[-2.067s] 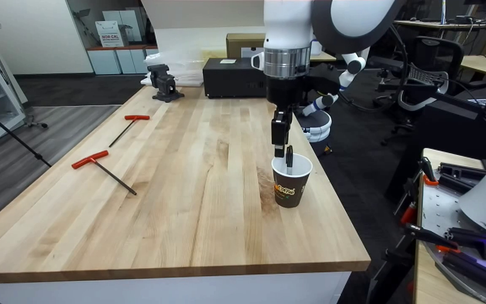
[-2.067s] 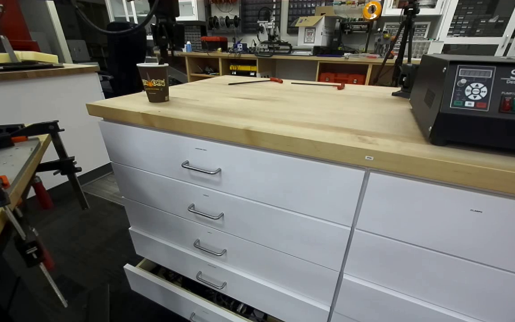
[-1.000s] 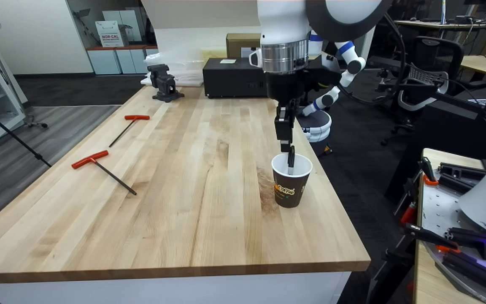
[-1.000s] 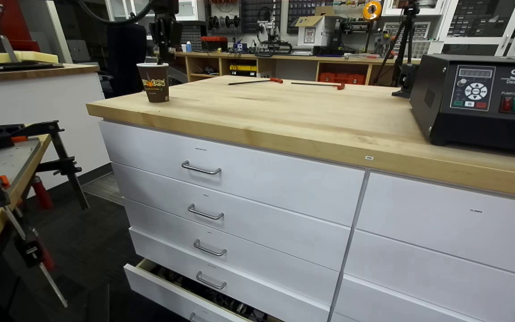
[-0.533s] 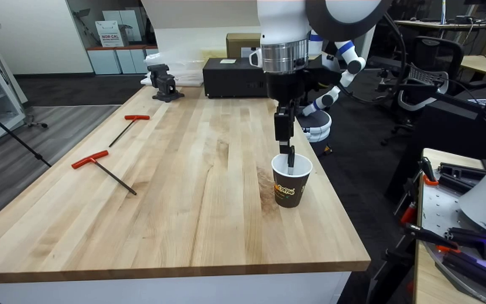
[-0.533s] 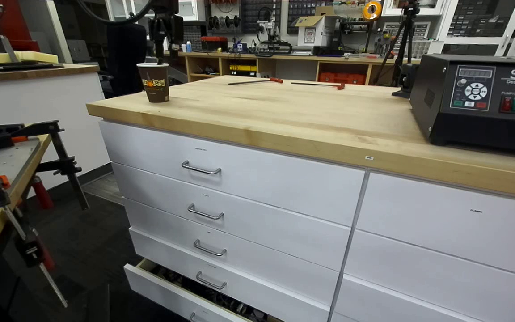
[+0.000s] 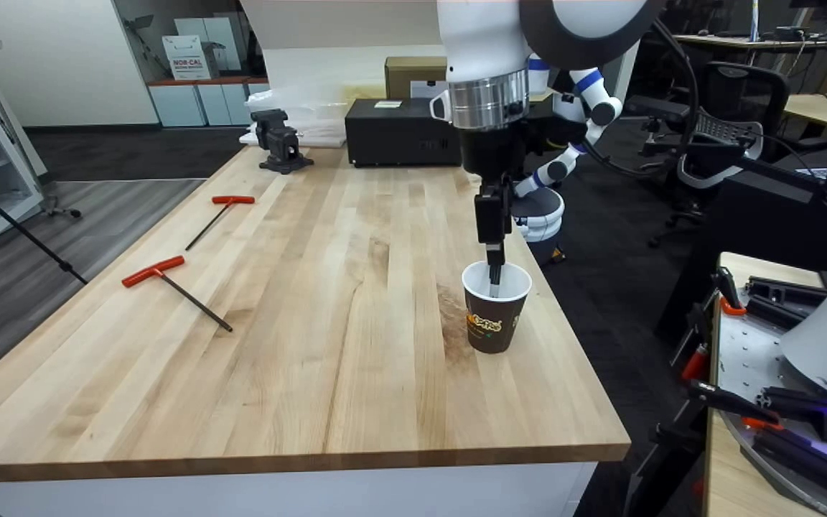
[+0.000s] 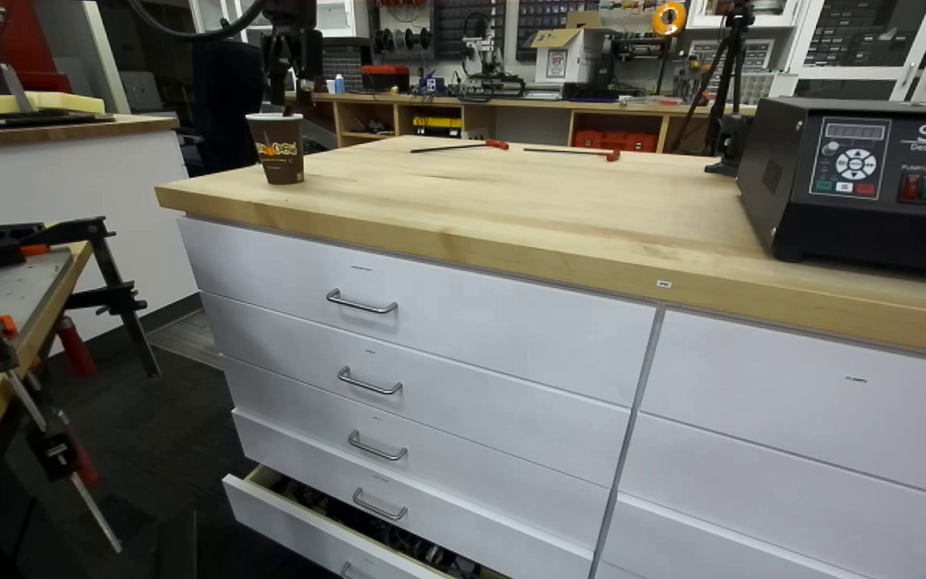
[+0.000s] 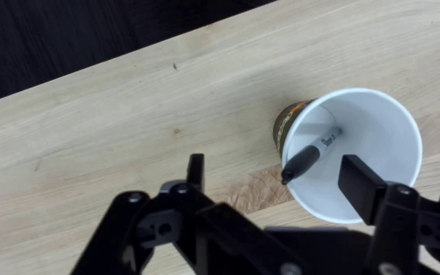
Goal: Remove the pen in the black cup and put it on the table
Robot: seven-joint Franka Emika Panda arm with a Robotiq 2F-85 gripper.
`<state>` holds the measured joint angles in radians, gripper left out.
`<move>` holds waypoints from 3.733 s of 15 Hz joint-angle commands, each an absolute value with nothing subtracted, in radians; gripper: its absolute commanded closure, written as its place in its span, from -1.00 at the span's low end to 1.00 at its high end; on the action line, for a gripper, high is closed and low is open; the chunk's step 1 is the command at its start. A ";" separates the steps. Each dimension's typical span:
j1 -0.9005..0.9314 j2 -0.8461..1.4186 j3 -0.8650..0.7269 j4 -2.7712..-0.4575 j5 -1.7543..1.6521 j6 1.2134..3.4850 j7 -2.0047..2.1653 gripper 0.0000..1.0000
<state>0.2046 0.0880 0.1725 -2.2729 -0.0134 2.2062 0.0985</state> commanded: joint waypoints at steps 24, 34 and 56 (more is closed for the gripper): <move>0.202 0.031 0.192 -2.210 0.089 2.110 0.080 0.95; 0.194 0.007 0.177 -2.040 0.023 2.043 0.097 0.95; 0.124 0.114 0.048 -2.179 -0.391 2.410 0.467 -0.10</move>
<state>0.1269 0.1322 0.0370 -2.1580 -0.4956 2.4170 0.4947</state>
